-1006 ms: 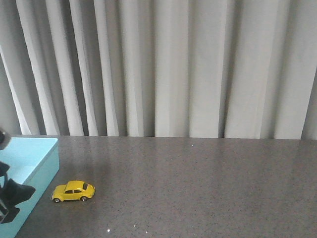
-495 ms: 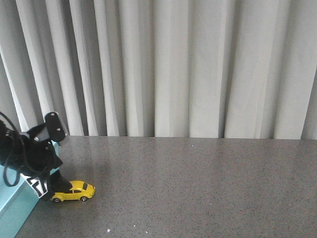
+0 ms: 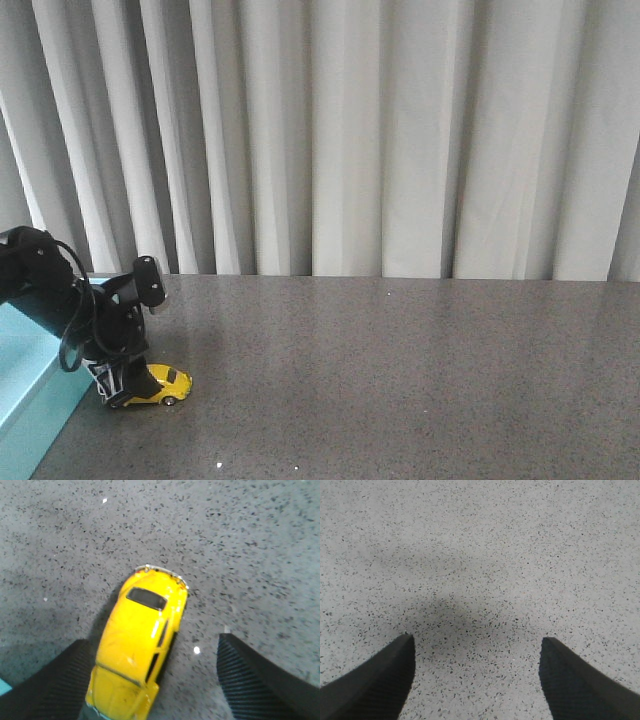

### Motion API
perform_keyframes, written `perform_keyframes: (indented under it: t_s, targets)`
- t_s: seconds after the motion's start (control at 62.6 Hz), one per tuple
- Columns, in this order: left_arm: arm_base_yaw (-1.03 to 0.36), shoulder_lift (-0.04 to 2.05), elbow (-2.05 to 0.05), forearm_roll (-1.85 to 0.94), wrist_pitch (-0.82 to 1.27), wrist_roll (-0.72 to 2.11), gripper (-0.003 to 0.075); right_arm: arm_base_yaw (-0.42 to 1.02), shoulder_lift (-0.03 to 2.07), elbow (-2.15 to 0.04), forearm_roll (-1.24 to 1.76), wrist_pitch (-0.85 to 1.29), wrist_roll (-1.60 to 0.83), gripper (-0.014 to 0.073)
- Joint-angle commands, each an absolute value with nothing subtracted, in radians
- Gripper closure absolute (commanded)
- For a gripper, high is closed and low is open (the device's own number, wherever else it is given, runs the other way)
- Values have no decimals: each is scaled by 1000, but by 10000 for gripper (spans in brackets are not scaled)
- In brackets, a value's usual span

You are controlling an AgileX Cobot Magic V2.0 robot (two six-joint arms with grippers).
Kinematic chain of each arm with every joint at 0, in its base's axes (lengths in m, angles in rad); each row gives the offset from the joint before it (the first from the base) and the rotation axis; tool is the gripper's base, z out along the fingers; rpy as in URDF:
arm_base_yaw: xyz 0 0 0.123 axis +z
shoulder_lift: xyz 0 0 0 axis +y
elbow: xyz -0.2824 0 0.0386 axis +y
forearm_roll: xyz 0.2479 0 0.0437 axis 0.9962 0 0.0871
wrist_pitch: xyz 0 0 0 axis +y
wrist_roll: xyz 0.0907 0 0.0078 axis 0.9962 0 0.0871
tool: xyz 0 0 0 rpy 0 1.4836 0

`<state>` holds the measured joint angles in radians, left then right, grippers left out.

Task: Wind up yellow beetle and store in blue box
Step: 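Lower the left gripper onto the yellow car and grasp it, then lift the car with the left gripper and drop it into the blue box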

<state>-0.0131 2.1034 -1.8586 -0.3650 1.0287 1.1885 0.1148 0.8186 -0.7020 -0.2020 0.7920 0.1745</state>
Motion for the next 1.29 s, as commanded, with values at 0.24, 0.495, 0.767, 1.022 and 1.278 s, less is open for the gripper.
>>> perform_keyframes:
  t_s: [0.24, 0.495, 0.767, 1.022, 1.278]
  targets:
    - [-45, 2166, -1996, -309, 1019, 1193, 216, 118, 810, -727, -220, 739, 177, 89]
    - [-52, 2186, -1996, -299, 1040, 1191, 306, 118, 810, -727, -220, 742, 177, 89]
    - [-55, 2164, -1997, -347, 1066, 1190, 465, 118, 810, -727, -220, 743, 177, 89]
    - [-74, 2075, -1997, -456, 1098, 1179, 473, 118, 810, -727, -220, 743, 177, 89]
    - [-82, 1934, -1997, -464, 1116, 1061, 473, 118, 810, -727, -220, 743, 177, 89]
